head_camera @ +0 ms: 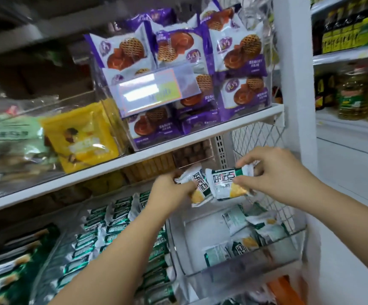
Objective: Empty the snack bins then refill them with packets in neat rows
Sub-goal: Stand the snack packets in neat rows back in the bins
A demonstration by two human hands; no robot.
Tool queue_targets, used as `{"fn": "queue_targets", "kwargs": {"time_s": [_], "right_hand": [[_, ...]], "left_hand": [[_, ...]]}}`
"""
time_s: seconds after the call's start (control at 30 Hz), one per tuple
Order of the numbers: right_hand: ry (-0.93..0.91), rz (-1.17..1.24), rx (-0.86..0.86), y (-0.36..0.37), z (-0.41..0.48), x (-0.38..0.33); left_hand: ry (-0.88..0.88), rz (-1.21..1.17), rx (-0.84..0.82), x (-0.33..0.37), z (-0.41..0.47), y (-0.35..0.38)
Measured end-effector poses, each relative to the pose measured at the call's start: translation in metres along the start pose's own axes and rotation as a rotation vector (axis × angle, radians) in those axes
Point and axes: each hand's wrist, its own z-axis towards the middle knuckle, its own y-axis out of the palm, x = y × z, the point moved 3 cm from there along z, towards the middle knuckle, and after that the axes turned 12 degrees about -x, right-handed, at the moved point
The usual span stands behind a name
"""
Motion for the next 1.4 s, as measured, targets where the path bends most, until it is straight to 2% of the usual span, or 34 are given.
{"fn": "queue_targets", "kwargs": {"time_s": [0.13,0.27,0.43,0.57,0.73,0.87,1.03,1.17,1.27,1.33,1.4], "right_hand": [[0.006,0.209,-0.165,0.009,-0.011,-0.022],[0.004,0.271,-0.225,0.019,-0.022,-0.044],[-0.028,0.249,-0.296,0.045,-0.039,-0.068],[-0.042,0.304,-0.267,0.063,-0.047,-0.081],[-0.073,0.246,-0.157,0.081,-0.048,-0.088],[0.081,0.337,-0.347,0.102,-0.045,-0.086],[-0.061,0.2,-0.403,0.117,-0.033,-0.094],[-0.114,0.241,-0.397,0.125,-0.015,-0.096],[-0.043,0.283,-0.371,0.127,-0.002,-0.077],[0.0,0.21,-0.434,0.134,0.003,-0.063],[0.025,0.158,-0.545,0.142,0.005,-0.056]], "left_hand": [[-0.065,-0.43,-0.219,-0.005,-0.028,-0.006],[-0.069,-0.587,-0.465,-0.009,-0.067,-0.01],[-0.16,-0.897,-0.592,-0.013,-0.098,-0.026],[-0.071,-0.614,-0.614,-0.017,-0.11,-0.033],[0.041,-0.166,-0.417,-0.02,-0.116,-0.056],[0.038,0.165,-0.423,-0.032,-0.119,-0.069],[0.096,0.554,-0.443,-0.038,-0.122,-0.068],[0.064,0.6,-0.331,-0.044,-0.111,-0.082],[0.013,0.498,-0.139,-0.06,-0.091,-0.096],[0.002,0.413,-0.028,-0.07,-0.074,-0.099],[0.002,0.377,0.006,-0.079,-0.055,-0.096]]}}
